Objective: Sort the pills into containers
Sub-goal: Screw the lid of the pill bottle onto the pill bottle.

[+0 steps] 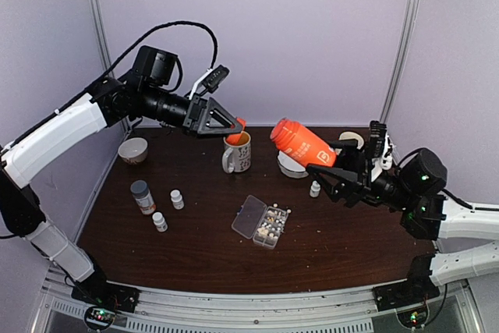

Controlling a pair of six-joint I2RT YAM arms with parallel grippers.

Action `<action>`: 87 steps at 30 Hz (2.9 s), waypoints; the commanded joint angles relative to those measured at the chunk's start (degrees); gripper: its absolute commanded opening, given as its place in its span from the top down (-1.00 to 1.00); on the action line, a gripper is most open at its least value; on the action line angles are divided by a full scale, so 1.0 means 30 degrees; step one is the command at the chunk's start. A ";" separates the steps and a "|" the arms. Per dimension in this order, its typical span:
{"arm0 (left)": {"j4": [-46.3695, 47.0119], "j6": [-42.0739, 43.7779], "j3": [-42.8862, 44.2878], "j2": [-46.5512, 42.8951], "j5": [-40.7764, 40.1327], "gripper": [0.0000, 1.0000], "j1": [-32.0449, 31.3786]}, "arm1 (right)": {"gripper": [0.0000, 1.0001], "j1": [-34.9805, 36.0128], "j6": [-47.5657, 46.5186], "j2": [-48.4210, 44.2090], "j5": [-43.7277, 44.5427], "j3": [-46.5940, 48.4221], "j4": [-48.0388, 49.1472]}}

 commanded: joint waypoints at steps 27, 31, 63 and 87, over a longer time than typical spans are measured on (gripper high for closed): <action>0.9902 -0.7315 -0.3100 -0.2381 0.5432 0.23 -0.1299 | 1.00 0.1805 -0.3848 0.3945 0.1802 0.5081 -0.2021; 0.8971 -0.6848 -0.2934 -0.2354 0.4950 0.24 -0.1299 | 1.00 0.2041 -0.5041 0.3917 0.2855 0.5511 -0.3886; 0.7403 -0.7778 -0.2739 -0.0925 0.2886 0.25 -0.1299 | 1.00 0.5508 -1.0519 0.5909 0.9939 0.7071 -0.4732; 0.9030 -0.6433 -0.3801 -0.1676 0.3960 0.28 -0.1290 | 1.00 0.4319 -0.5801 0.5844 0.6859 0.8209 -0.5197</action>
